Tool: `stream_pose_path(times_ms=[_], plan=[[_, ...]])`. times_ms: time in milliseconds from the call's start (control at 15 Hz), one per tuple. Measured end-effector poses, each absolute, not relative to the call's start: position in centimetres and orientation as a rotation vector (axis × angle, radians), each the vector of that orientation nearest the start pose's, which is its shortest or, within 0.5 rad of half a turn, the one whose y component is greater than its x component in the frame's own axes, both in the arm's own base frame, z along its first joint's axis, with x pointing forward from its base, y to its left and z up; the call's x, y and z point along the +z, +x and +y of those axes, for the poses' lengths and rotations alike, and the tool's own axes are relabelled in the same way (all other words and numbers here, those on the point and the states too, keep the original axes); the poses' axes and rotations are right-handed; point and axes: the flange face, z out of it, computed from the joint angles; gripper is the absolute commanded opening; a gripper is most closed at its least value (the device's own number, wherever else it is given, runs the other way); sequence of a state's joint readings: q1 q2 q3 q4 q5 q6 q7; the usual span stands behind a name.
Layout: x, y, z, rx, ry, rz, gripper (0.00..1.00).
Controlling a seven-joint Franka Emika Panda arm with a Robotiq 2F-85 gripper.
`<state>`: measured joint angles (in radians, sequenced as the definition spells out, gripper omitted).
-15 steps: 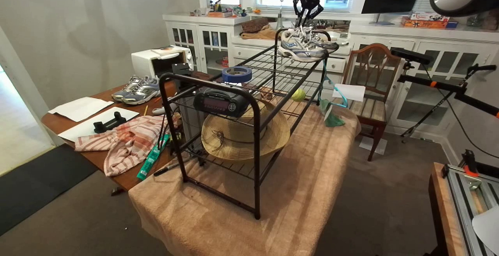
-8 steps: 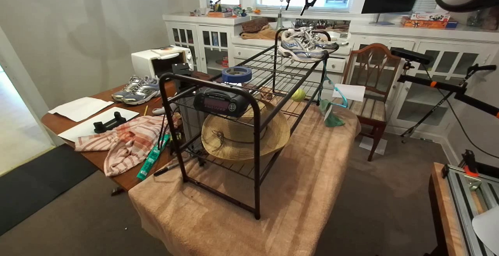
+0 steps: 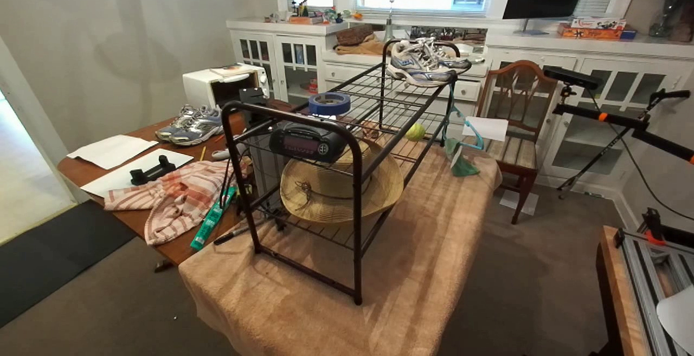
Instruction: Move the shoe on the left to the right
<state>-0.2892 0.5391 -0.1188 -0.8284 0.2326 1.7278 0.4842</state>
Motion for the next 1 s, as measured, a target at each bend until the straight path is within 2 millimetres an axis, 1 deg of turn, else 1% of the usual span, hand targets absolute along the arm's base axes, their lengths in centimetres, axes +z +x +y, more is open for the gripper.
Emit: stream_pose_path(times_ms=[67, 200, 400, 600, 800, 1000], plan=[[65.5, 67.0, -22.6, -0.495, -2.681, 1.141, 1.00], [65.7, 65.9, -21.9, -0.447, -2.758, 1.011, 1.00], [66.2, 63.7, -22.0, -0.415, -2.860, 0.792, 1.00], [66.2, 60.8, -22.0, -0.349, -2.956, 0.579, 1.00], [65.5, 57.7, -21.4, -0.243, -3.036, 0.395, 1.00], [63.9, 55.0, -20.4, -0.131, -3.092, 0.254, 1.00]])
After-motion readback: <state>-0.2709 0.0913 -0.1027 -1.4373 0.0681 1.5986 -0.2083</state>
